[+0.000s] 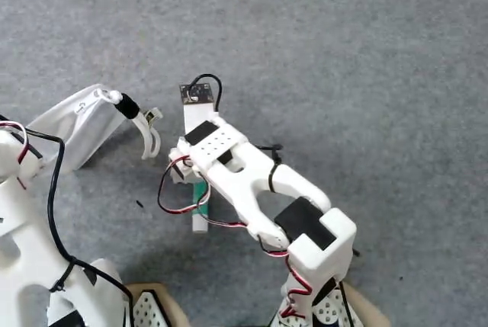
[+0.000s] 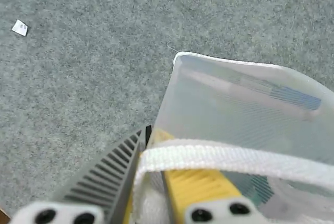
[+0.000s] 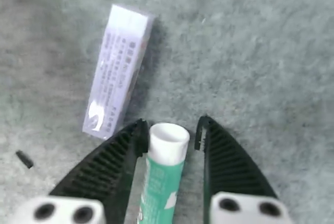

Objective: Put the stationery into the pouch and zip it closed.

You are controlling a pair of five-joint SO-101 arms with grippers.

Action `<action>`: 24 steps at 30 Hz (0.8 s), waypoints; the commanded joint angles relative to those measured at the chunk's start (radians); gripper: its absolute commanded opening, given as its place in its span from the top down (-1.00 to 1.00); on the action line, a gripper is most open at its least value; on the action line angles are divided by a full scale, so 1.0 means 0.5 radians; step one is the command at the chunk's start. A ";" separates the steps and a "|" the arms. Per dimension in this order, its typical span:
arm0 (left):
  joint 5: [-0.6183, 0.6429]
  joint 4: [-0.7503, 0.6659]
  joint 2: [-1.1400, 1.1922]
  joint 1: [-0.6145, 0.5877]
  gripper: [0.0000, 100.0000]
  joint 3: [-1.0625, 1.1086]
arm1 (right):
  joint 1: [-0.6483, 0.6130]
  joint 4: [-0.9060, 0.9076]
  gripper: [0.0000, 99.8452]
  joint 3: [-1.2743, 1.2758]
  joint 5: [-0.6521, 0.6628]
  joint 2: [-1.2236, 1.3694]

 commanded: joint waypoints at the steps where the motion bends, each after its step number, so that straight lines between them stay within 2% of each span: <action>1: 0.015 -0.021 -0.003 -0.026 0.94 -0.029 | 0.040 0.040 0.73 0.020 -0.009 0.032; 6: 0.015 -0.021 -0.003 -0.026 0.94 -0.029 | 0.040 0.034 0.89 0.011 -0.009 0.152; 14: 0.015 -0.025 -0.003 -0.026 0.94 -0.029 | 0.043 0.049 0.97 -0.072 -0.006 0.140; 24: 0.015 -0.021 -0.003 -0.026 0.94 -0.026 | 0.120 0.184 0.97 -0.299 -0.006 -0.379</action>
